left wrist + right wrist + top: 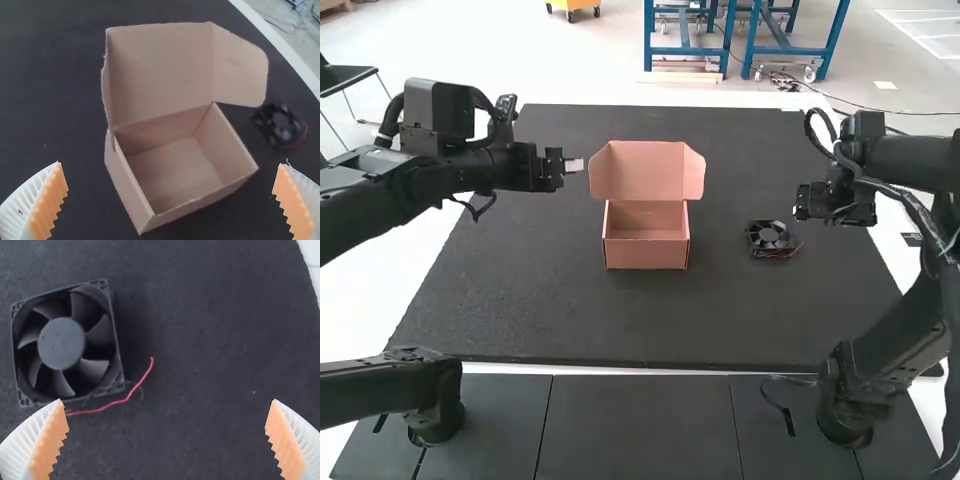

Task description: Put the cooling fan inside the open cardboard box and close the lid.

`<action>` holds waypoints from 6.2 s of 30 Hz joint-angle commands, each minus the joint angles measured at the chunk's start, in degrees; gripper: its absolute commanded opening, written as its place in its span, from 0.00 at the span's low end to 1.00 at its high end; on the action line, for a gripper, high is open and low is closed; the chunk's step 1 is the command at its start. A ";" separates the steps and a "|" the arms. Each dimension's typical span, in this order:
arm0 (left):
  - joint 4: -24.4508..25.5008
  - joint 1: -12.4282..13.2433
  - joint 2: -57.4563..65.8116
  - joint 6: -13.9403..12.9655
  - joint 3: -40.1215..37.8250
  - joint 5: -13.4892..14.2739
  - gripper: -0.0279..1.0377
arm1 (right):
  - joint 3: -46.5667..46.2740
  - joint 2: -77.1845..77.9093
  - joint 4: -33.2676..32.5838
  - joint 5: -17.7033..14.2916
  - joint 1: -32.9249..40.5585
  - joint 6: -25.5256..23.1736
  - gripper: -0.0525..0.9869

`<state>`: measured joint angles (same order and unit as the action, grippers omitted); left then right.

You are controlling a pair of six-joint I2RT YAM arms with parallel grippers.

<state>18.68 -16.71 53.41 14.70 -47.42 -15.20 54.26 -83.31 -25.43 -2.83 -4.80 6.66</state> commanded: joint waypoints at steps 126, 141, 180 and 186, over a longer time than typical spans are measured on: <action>-3.56 3.53 3.72 2.70 -4.52 0.26 0.93 | 32.14 -21.81 -20.54 16.37 -0.56 1.52 0.03; -2.86 3.53 4.34 2.79 -3.47 0.35 0.93 | 21.50 -3.26 -26.60 23.66 2.07 0.55 0.03; -4.53 3.53 4.16 3.85 -2.33 0.70 0.93 | 11.75 12.56 -15.79 23.22 37.41 -18.52 0.03; -4.97 3.53 4.07 4.11 -2.59 0.70 0.93 | 11.92 8.95 -13.15 22.78 37.41 -17.82 0.03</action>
<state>14.35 -13.72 57.76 18.28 -49.89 -14.76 65.12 -72.82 -39.64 20.12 32.12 -10.94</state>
